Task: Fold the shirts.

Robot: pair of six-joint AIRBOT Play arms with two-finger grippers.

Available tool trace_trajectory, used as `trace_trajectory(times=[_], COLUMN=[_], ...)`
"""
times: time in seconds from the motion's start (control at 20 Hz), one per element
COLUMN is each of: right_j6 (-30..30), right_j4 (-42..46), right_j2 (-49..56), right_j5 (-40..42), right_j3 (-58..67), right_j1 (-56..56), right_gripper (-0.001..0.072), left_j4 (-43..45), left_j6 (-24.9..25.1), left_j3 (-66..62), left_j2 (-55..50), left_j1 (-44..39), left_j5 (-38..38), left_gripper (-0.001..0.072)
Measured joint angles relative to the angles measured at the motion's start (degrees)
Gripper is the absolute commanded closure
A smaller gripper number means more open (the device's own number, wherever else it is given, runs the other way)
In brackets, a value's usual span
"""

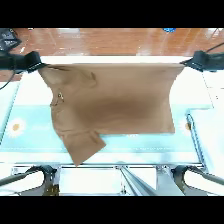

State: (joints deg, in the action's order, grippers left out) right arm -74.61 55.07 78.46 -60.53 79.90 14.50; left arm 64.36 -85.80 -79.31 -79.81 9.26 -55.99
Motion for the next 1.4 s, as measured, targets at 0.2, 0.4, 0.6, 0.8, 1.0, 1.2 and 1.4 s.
trace_trajectory(times=[0.2,0.4,0.6,0.8,1.0,1.2,1.4], right_j6=[-2.29,-4.50,-3.32,-2.69,-2.36,-4.44,-6.91], right_j4=[-1.40,-1.88,-0.63,5.51,8.26,9.90,13.88], right_j2=[15.74,23.37,24.46,24.63,24.70,24.30,19.37], right_j5=[2.21,1.44,-3.72,-11.19,-13.29,-12.96,-15.85], right_j3=[11.15,17.97,19.87,17.05,11.37,8.63,9.29], right_j1=[-1.07,-1.27,-0.42,0.00,-0.11,0.11,3.89], right_gripper=[0.0686,0.0686,0.0686,0.0686,0.0626,0.0298,0.0299], left_j4=[-2.95,-4.13,-3.87,-0.83,0.61,1.66,3.02], left_j6=[-3.43,-5.05,-0.52,2.47,3.56,3.74,3.82], left_j3=[-10.67,-14.97,-15.65,-10.71,-4.04,-1.70,-2.08], left_j2=[-14.95,-20.24,-19.93,-19.54,-19.47,-19.37,-15.61], left_j1=[-0.57,-0.87,-0.59,-0.85,-1.05,-1.29,2.08], left_j5=[0.11,-1.44,-8.74,-16.24,-19.12,-23.10,-29.29], left_gripper=[0.0691,0.0691,0.0691,0.0691,0.0560,0.0200,0.0200])
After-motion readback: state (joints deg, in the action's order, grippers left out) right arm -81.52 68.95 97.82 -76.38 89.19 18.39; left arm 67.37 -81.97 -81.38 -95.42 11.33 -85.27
